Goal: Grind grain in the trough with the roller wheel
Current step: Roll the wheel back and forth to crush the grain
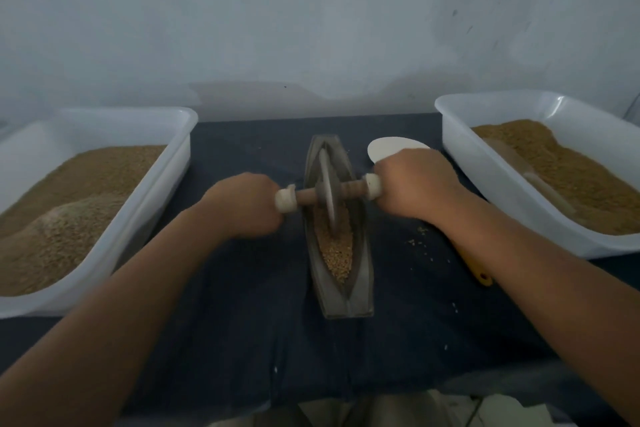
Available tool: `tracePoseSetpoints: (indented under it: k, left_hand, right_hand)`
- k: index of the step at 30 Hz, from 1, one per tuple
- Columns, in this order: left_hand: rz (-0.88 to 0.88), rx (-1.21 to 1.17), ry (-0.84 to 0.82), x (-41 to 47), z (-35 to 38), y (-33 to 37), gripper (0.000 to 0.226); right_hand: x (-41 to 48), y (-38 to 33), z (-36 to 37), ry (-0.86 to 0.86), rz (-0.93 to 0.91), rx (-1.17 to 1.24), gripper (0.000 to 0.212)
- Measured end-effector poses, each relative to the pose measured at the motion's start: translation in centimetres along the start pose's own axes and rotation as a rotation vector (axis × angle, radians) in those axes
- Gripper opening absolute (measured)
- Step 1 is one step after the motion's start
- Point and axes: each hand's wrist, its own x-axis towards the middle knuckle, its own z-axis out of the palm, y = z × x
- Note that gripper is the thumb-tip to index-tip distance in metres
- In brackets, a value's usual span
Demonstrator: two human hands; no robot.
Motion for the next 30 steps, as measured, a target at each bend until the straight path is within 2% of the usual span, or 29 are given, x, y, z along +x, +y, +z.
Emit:
tracePoseSetpoints:
  k: [4,7,11,13,15,18,22,24,27,28,30]
  left_hand:
    - [0.117,0.066,0.006,-3.9,0.7,0.1,0.021]
    - [0.079,0.096,0.028,-2.3,0.1,0.2,0.025]
    - [-0.053,0.214,0.261,3.0,-1.4,1.1,0.033]
    - [-0.044,0.238,0.317,4.2,-2.3,1.5,0.037]
    - [0.028,0.233,0.257,3.6,-2.7,1.4,0.031]
    - [0.140,0.241,0.145,-0.1,-1.6,0.7,0.017]
    - [0.218,0.293,0.198,-2.4,-0.2,0.2,0.020]
    - [0.169,0.270,0.192,-1.0,-0.5,0.4,0.021]
    - [0.021,0.226,0.219,2.8,-1.4,0.4,0.024]
    - [-0.022,0.201,0.225,3.8,-1.6,0.3,0.025]
    - [-0.063,0.151,0.216,5.0,-1.6,0.0,0.025]
  right_hand:
    - [-4.5,0.9,0.3,-0.085,-0.059,0.060,0.029]
    - [-2.9,0.7,0.9,-0.040,-0.049,-0.002,0.027]
    - [1.9,-0.2,1.1,0.066,0.117,-0.030,0.022]
    - [2.5,-0.2,1.1,0.058,0.175,0.027,0.024]
    - [1.5,0.0,1.3,0.036,0.152,0.071,0.026]
    - [-2.1,0.9,1.7,-0.086,0.068,0.104,0.028]
    - [-4.8,1.9,2.1,-0.176,0.011,0.162,0.037]
    - [-3.4,1.7,2.7,-0.116,0.022,0.097,0.032]
    - [0.9,1.1,3.2,0.096,0.080,-0.013,0.029]
    - [2.2,1.0,2.9,0.124,0.099,-0.022,0.028]
    - [3.8,0.8,2.1,0.068,0.111,-0.021,0.028]
